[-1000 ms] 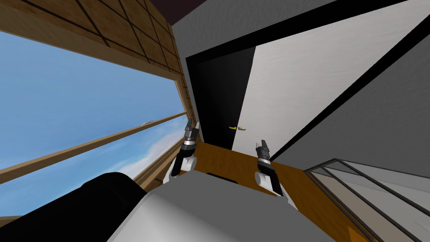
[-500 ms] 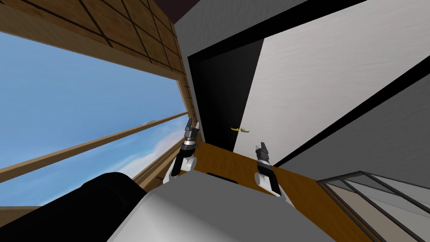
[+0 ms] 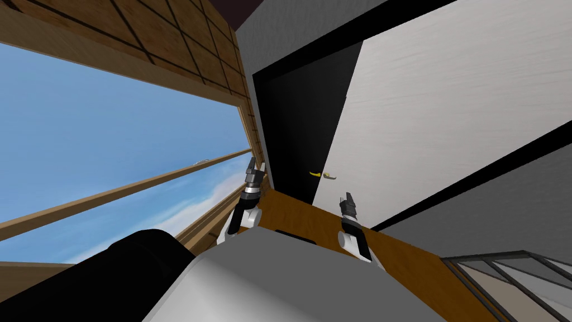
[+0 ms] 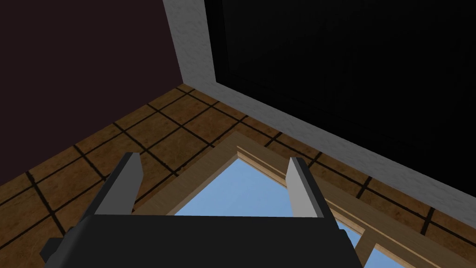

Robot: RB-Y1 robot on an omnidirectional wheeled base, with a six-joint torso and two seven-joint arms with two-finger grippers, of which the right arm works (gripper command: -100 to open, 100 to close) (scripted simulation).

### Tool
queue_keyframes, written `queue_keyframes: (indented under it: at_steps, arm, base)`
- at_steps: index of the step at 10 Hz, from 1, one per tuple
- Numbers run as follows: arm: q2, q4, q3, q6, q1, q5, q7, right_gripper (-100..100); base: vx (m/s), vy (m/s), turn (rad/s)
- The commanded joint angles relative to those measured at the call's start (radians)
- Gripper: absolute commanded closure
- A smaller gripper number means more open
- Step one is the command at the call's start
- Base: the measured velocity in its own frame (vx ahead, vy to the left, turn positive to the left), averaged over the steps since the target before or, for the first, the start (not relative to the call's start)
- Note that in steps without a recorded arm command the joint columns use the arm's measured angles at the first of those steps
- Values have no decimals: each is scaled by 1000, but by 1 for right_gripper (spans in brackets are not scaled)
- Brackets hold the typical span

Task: Pull the door open

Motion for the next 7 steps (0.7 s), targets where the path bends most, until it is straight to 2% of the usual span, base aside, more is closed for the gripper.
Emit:
queue_keyframes:
  at_steps: [1, 2, 3, 7]
  arm:
    - [-5, 50, -4, -8, -16, -13, -1, -100]
    - [-7, 78, -5, -14, -27, -20, -1, -100]
    - [-7, 87, -5, -14, -27, -20, -1, -100]
    - [-14, 211, -12, -38, -65, -48, -2, -100]
  base:
    - [82, -24, 154]
    - [90, -30, 119]
    - [69, -43, 32]
    - [73, -35, 101]
